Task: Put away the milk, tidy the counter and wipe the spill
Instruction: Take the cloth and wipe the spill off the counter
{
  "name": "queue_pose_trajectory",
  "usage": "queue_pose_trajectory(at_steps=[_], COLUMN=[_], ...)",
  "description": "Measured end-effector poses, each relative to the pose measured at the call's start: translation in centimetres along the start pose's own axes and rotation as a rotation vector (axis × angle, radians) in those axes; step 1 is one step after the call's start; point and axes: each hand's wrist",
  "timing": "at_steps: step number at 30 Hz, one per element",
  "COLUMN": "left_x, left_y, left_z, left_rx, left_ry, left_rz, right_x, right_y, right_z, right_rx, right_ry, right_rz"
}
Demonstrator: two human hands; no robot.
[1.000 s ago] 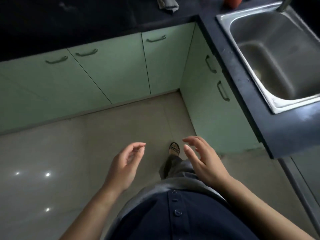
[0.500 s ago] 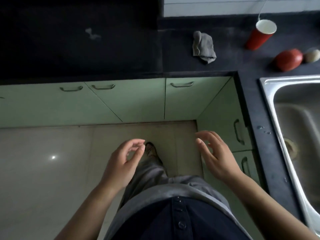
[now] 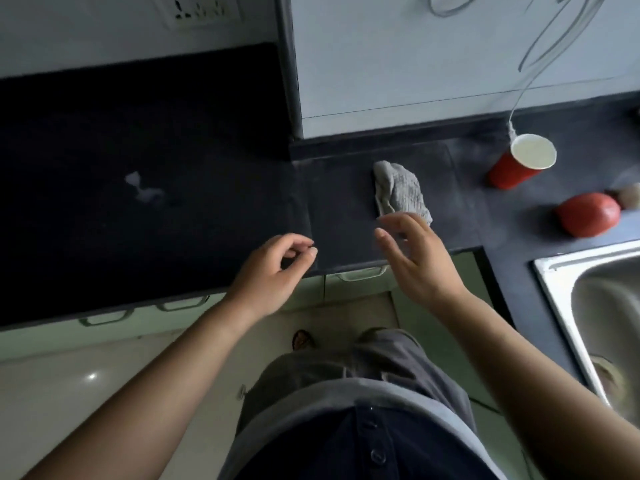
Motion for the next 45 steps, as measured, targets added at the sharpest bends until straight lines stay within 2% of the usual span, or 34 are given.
queue_pose_trajectory(at_steps=[8, 13, 17, 20, 25, 28, 33, 36, 42, 45], left_x=[4.0, 6.3, 7.6, 8.4, 8.8, 8.9, 9.1, 8.9, 8.2, 7.2], left_y=[-8.5, -11.9, -12.4, -12.1, -12.0, -12.0, -12.1, -12.0, -12.1, -11.5], left_z=[-2.1, -1.8, -0.4, 0.2, 0.5, 0.6, 0.7, 0.4, 0.0, 0.5], left_rx=[-0.007, -0.016, -0.102, -0.094, -0.12, -0.124, -0.12, -0.132, -0.136, -0.115], left_ry=[-0.316, -0.599, -0.73, -0.732, -0.732, -0.71, -0.708, -0.68, -0.647, -0.596], left_rz=[0.041, -0.085, -0.115, -0.132, -0.126, -0.127, -0.141, -0.132, -0.093, -0.129], right_x=[-2.0, -1.9, -0.6, 0.1, -0.3, -0.7, 0.2, 0.6, 0.4, 1.6], right_y=[-7.3, -11.3, -12.9, -12.8, -11.6, -11.2, -11.6, -12.1, -12.4, -12.3], right_z=[-5.2, -9.2, -11.4, -12.3, -12.7, -13.3, -13.0, -12.8, -12.0, -9.5], right_rx=[0.103, 0.01, 0.076, 0.08, -0.047, -0.053, 0.016, 0.01, -0.046, -0.085], right_ry=[0.09, 0.314, 0.316, 0.316, 0.311, 0.266, 0.308, 0.345, 0.242, 0.173], right_rz=[0.129, 0.26, 0.365, 0.446, 0.456, 0.49, 0.42, 0.435, 0.452, 0.451])
Point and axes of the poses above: each hand's wrist, its own y-axis away from the middle knuckle, its own x-axis out of the palm, z = x × y, and after that the axes turned 11 degrees about -x, right-handed
